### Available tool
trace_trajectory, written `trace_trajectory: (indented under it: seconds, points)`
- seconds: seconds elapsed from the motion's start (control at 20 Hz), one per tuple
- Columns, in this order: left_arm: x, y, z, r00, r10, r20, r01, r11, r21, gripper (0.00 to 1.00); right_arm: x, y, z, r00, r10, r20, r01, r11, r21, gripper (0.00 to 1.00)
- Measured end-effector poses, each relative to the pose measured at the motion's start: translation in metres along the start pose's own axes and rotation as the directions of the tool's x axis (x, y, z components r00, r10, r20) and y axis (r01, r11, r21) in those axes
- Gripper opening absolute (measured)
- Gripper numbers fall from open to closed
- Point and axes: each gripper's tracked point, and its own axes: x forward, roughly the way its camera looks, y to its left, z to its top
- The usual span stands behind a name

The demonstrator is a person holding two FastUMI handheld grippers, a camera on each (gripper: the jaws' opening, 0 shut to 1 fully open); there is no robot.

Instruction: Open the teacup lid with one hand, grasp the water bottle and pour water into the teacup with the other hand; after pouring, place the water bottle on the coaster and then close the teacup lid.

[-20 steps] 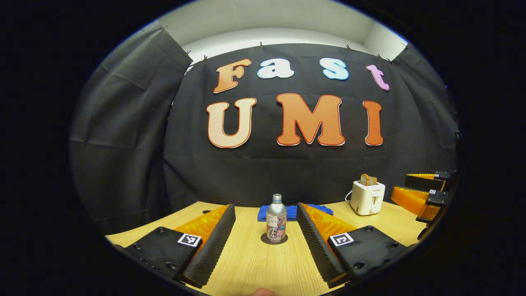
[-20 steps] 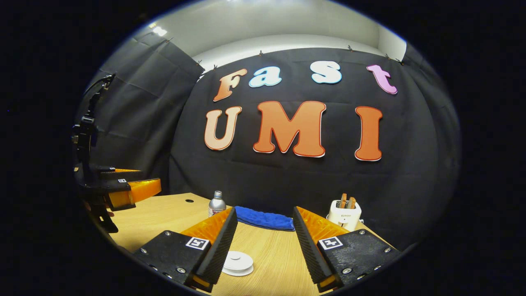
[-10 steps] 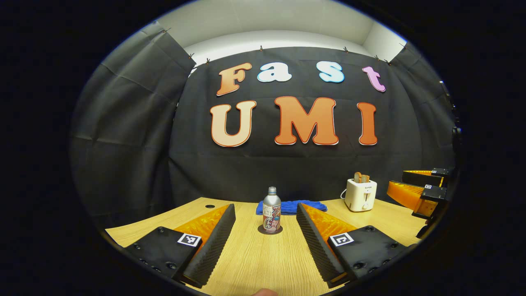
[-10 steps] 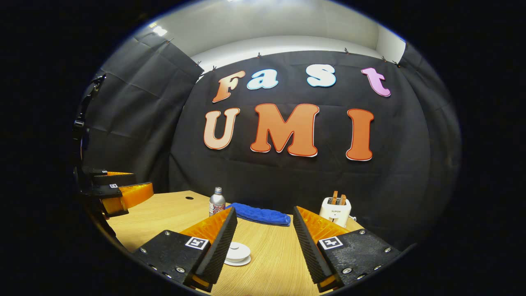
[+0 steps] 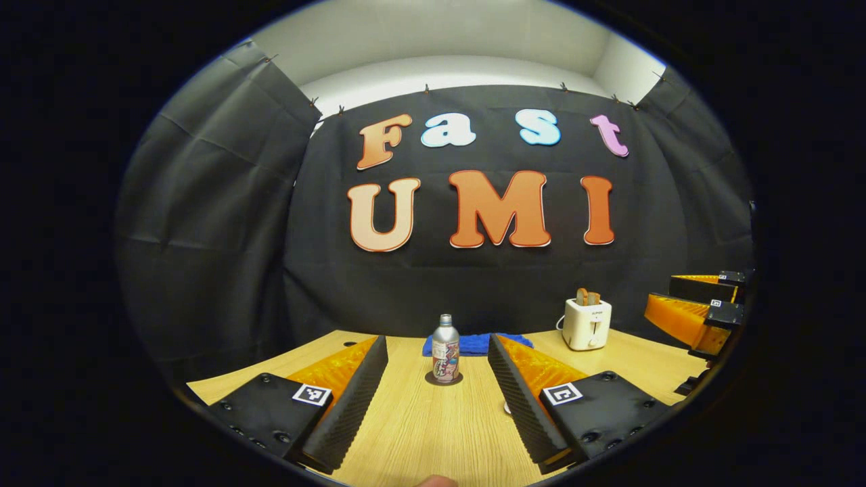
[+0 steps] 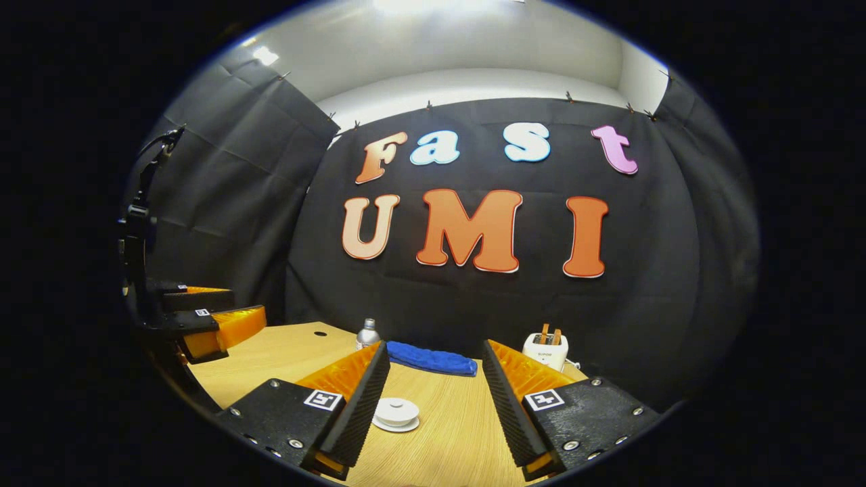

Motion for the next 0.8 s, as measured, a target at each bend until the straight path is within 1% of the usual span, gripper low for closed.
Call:
trace_trajectory:
  seconds: [0.05,0.1,0.15,0.2,0.3,0.35,0.4,0.45,0.5,0.55,0.6,0.65,0.75,0.8]
  points:
    - [-0.002,0.001,0.005,1.0,0.004,0.013,-0.004,1.0,0.008,0.98,-0.001,0.002,0.002,1.0,0.003,0.01,-0.003,1.0,-0.006,0.83]
    - [-0.002,0.0,0.007,1.0,0.004,0.023,-0.004,1.0,0.013,1.0,-0.003,0.003,0.004,1.0,0.005,0.019,-0.005,1.0,-0.009,0.83]
    - [-0.004,-0.003,0.008,1.0,0.002,0.029,-0.003,1.0,0.016,0.98,-0.004,0.003,0.004,1.0,0.005,0.02,-0.004,1.0,-0.009,0.83]
    - [-0.005,-0.004,0.01,0.999,0.002,0.035,-0.002,1.0,0.015,1.0,-0.004,0.002,0.003,1.0,0.004,0.021,-0.004,1.0,-0.008,0.83]
    - [-0.008,-0.005,0.011,0.999,0.001,0.04,-0.001,1.0,0.01,1.0,-0.006,0.0,0.005,1.0,0.002,0.019,-0.002,1.0,-0.005,0.83]
    - [-0.007,-0.003,0.013,0.999,0.006,0.045,-0.006,1.0,0.008,0.98,-0.007,-0.003,0.006,1.0,-0.001,0.021,0.001,1.0,-0.006,0.83]
    - [-0.007,0.0,0.015,0.998,0.017,0.057,-0.018,1.0,0.012,1.0,-0.008,-0.007,0.007,1.0,-0.007,0.023,0.007,1.0,-0.005,0.83]
    - [-0.006,0.004,0.016,0.997,0.029,0.072,-0.03,0.999,0.015,0.98,-0.01,-0.009,0.007,1.0,-0.011,0.026,0.011,1.0,-0.003,0.83]
    - [-0.006,0.007,0.015,0.997,0.035,0.073,-0.036,0.999,0.011,0.98,-0.012,-0.011,0.008,0.999,-0.013,0.033,0.013,1.0,0.0,0.83]
    - [-0.008,0.006,0.011,0.997,0.033,0.075,-0.033,0.999,-0.004,1.0,-0.013,-0.012,0.009,0.999,-0.01,0.045,0.01,1.0,0.004,0.83]
    - [-0.007,0.004,0.008,0.997,0.026,0.069,-0.025,1.0,-0.011,1.0,-0.013,-0.012,0.009,0.999,-0.01,0.047,0.01,1.0,0.005,0.83]
    - [-0.007,0.006,0.005,0.998,0.03,0.059,-0.03,1.0,-0.003,0.98,-0.014,-0.014,0.007,0.999,-0.011,0.045,0.011,1.0,0.003,0.83]
    - [-0.004,0.013,0.002,0.997,0.05,0.054,-0.051,0.998,0.02,1.0,-0.012,-0.015,0.005,0.999,-0.016,0.041,0.016,1.0,0.002,0.83]
    - [-0.004,0.009,0.005,0.997,0.046,0.061,-0.047,0.999,0.009,0.98,-0.011,-0.014,0.004,0.999,-0.015,0.038,0.015,1.0,0.004,0.83]
